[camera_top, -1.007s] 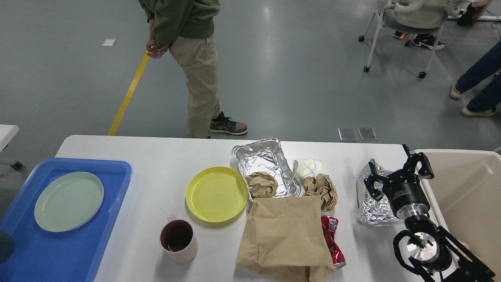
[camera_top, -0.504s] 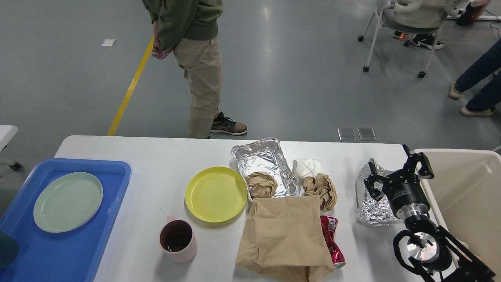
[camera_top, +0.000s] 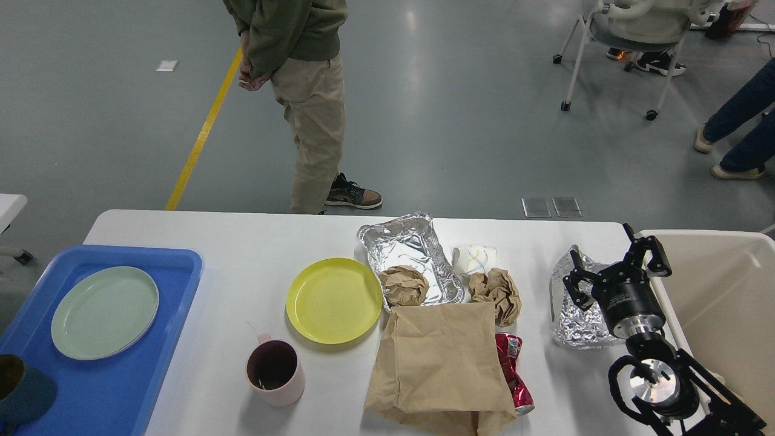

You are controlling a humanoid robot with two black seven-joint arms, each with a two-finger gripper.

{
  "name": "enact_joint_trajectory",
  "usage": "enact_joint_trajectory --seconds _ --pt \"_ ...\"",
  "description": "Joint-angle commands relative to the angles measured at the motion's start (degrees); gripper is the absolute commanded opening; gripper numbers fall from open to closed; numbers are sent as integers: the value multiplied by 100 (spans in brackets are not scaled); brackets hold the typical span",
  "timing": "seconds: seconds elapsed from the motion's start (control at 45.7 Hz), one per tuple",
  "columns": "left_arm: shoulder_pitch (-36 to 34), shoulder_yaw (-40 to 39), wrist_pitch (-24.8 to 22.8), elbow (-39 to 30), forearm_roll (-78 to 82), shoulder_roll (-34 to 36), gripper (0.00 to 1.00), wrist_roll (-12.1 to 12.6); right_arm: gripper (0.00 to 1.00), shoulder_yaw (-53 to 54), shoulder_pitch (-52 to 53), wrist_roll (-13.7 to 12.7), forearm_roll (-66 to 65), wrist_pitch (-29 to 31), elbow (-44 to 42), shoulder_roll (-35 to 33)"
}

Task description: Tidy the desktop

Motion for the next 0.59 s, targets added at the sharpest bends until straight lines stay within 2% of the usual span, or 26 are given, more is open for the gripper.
enact_joint_trajectory --seconds 0.0,0.153,0.569 --pt "42 -49 143 -1 -215 65 79 9 100 0 0 0 0 0 3 0" --pt "51 -40 135 -9 -426 65 84 18 100 0 0 0 0 0 3 0" --pt "24 -31 56 -89 -426 65 87 18 100 0 0 0 0 0 3 0"
